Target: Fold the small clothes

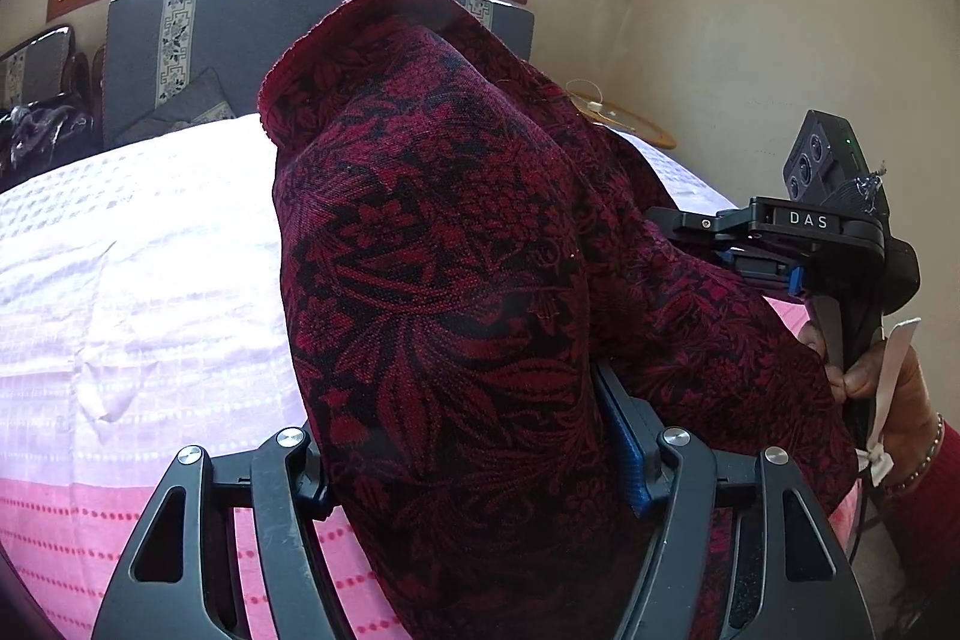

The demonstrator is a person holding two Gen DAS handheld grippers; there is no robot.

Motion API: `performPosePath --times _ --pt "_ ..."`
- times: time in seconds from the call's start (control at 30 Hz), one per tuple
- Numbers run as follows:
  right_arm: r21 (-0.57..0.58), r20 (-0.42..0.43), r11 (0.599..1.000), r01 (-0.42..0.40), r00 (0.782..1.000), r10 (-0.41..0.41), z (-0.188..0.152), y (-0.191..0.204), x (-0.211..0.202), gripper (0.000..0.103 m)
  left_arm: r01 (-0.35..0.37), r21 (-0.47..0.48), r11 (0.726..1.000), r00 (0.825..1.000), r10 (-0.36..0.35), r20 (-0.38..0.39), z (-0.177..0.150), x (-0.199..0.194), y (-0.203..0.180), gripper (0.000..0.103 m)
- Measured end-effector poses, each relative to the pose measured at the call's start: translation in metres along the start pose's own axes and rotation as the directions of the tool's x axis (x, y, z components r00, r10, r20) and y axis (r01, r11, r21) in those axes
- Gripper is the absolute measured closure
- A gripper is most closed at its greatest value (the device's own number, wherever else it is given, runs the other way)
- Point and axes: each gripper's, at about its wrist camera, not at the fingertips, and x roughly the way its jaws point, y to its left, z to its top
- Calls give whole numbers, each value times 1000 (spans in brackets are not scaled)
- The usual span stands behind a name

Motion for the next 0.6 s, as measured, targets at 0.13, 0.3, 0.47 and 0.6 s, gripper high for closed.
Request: performPosePath --times 0.13,0.3,0.47,0.6 --pt "-8 -2 998 -55 999 55 11 23 20 78 -62 11 998 998 62 25 13 -16 18 35" --pt "-10 -4 994 -110 994 110 30 49 53 79 -134 24 991 990 132 49 35 -25 43 36" --pt "10 1 989 -147 989 147 51 63 87 79 -192 43 981 980 188 67 58 -19 67 36" --pt "8 8 989 -148 989 148 73 68 111 81 -213 42 976 975 209 71 75 -4 88 36"
